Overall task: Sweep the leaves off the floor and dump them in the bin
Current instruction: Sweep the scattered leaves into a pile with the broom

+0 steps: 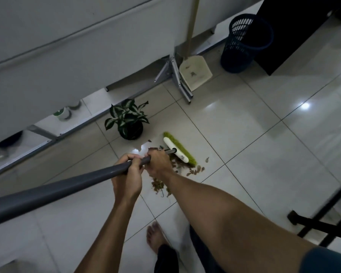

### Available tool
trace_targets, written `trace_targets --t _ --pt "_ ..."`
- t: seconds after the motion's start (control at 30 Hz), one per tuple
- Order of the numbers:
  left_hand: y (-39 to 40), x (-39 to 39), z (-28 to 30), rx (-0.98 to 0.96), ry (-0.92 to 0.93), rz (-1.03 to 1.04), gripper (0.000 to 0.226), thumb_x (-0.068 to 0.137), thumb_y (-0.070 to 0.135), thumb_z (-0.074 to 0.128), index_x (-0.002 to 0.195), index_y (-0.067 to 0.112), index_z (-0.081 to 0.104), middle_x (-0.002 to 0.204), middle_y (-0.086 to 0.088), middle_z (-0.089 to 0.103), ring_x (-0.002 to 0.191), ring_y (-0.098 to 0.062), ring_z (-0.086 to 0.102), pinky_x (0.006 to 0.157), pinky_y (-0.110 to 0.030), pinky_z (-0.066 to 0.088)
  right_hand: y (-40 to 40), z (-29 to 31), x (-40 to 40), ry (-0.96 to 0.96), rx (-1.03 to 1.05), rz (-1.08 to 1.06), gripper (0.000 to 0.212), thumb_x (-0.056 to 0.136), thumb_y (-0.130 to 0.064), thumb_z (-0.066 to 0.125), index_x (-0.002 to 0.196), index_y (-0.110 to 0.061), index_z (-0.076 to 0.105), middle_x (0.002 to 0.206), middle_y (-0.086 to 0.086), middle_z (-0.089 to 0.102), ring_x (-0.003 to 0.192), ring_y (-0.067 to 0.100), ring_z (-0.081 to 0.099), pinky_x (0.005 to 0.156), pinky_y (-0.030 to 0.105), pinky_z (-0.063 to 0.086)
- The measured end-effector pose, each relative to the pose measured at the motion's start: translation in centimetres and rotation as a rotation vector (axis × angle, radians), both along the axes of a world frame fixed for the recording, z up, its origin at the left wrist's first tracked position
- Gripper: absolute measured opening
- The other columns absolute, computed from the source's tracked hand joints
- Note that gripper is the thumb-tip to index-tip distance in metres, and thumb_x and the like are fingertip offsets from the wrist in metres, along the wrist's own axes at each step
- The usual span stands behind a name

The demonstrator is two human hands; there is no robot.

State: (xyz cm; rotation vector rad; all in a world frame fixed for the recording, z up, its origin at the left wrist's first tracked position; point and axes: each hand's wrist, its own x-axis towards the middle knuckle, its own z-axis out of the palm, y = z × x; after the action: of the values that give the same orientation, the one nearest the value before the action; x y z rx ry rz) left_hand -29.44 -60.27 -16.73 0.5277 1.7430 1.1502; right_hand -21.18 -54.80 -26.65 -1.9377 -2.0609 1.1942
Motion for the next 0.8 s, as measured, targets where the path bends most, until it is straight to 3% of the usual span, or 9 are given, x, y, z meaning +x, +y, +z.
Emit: trace_targets --t 0.23,0.37,0.5,0.63,0.8 --pt "-3.2 -4.2 1.4 0.029 0.017 -0.010 0.024 0.093 0.004 0.060 0.073 0.017 0.066 0.096 -0.007 0.069 0.102 -0.023 0.068 0.078 -0.027 0.057 -3.0 2.0 -4.0 0.033 0.001 0.031 0.020 0.101 -0.020 0.054 0.095 -0.007 0.068 0.102 0.016 0.074 0.097 0.036 0.068 0.081 0.039 0.052" --pt "-2.4 -3.6 3.1 0.080 -0.027 -0.113 0.024 0.093 0.001 0.058 0.074 0.015 0.064 0.098 -0.009 0.068 0.105 -0.025 0.066 0.087 -0.035 0.056 -2.2 4.3 -2.5 0.009 0.030 -0.029 0.015 0.097 -0.017 0.058 0.099 -0.007 0.069 0.104 0.017 0.074 0.101 0.037 0.068 0.083 0.038 0.053" --pt "-1.1 -1.5 3.9 0.152 -0.060 -0.249 0.020 0.093 -0.006 0.055 0.079 0.006 0.064 0.095 -0.011 0.068 0.099 -0.027 0.067 0.085 -0.036 0.059 -1.3 5.8 1.0 -0.060 0.045 -0.086 0.007 0.095 -0.016 0.059 0.096 -0.013 0.066 0.102 0.016 0.074 0.098 0.036 0.069 0.081 0.038 0.054" --pt "0.0 1.5 2.1 0.178 -0.068 -0.408 0.016 0.088 0.005 0.059 0.078 0.014 0.067 0.100 -0.021 0.066 0.106 -0.040 0.064 0.096 -0.055 0.053 -1.0 5.1 5.7 -0.135 0.035 -0.162 0.012 0.093 -0.015 0.063 0.104 -0.011 0.066 0.106 0.015 0.073 0.105 0.036 0.067 0.085 0.040 0.053" --pt "0.8 5.0 -2.7 0.111 -0.074 -0.556 0.007 0.080 0.028 0.062 0.077 0.026 0.068 0.092 0.006 0.068 0.105 -0.030 0.065 0.094 -0.061 0.052 -1.8 1.0 9.9 -0.193 0.002 -0.284 0.014 0.093 -0.016 0.062 0.103 -0.009 0.068 0.104 0.016 0.075 0.104 0.037 0.069 0.085 0.040 0.054"
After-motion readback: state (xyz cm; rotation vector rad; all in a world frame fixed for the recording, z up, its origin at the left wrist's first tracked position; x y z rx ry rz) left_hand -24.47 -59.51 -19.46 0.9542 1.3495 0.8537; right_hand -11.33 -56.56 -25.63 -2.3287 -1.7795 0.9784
